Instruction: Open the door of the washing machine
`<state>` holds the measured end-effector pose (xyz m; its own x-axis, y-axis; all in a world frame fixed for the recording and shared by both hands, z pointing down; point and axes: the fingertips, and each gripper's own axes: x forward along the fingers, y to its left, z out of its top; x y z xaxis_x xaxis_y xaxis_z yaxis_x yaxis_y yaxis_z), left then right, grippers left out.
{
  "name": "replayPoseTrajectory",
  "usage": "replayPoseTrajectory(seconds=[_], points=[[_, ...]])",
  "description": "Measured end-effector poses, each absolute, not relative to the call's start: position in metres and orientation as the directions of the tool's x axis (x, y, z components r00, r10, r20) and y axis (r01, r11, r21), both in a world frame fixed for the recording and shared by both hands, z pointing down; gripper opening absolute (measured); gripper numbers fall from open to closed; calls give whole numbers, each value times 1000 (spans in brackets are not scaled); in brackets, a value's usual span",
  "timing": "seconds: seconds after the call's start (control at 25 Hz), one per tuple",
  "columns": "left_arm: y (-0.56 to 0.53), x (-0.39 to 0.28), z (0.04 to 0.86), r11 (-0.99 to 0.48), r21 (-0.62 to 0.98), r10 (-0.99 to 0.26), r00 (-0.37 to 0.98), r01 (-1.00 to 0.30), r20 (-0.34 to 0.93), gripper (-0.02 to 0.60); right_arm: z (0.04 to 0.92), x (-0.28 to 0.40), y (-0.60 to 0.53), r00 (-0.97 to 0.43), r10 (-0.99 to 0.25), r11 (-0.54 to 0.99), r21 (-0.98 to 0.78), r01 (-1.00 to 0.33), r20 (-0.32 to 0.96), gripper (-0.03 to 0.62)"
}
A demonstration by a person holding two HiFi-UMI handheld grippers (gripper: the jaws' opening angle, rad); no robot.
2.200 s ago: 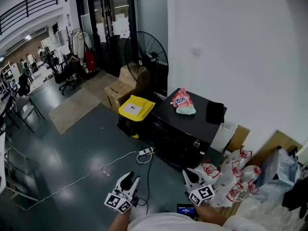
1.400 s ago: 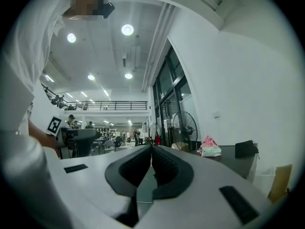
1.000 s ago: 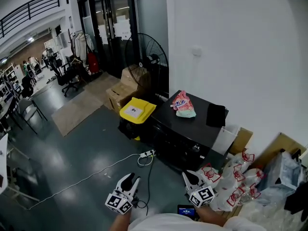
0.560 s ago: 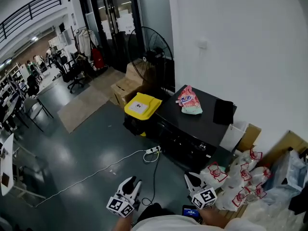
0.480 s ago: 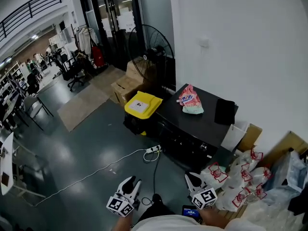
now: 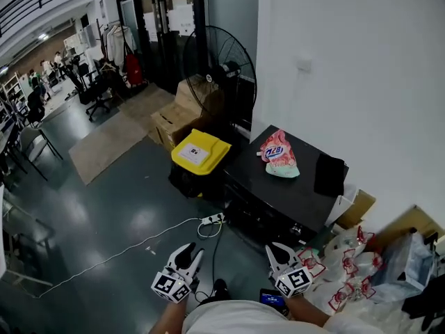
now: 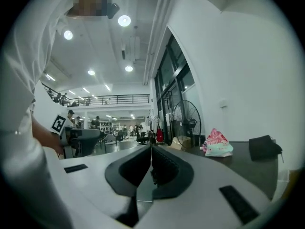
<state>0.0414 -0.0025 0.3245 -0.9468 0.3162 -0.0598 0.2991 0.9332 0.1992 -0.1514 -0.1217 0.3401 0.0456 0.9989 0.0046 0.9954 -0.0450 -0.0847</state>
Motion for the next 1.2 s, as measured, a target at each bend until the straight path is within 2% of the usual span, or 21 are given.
replayPoseTrajectory(seconds=[0.28, 0.56, 0.88, 1.08, 1.2], points=[[79, 6, 335, 957, 182, 236, -971, 225, -42, 135, 349, -194, -60, -62, 997, 64, -64, 996, 34, 32], [140, -20, 383, 965, 199, 165, -986, 169, 36, 135, 355, -219, -15, -152, 988, 152, -17, 988, 34, 32], [195, -98, 445, 973, 207, 64, -984, 98, 166, 135, 388, -271, 37, -180, 981, 181, -15, 983, 70, 32], [213, -154, 481, 991, 136, -58, -954, -19, 293, 141, 408, -327, 76, -226, 970, 229, -30, 973, 86, 31], [225, -173, 515, 984, 162, -136, -913, -79, 384, 149, 411, -350, 93, -256, 962, 261, -41, 965, 96, 32]])
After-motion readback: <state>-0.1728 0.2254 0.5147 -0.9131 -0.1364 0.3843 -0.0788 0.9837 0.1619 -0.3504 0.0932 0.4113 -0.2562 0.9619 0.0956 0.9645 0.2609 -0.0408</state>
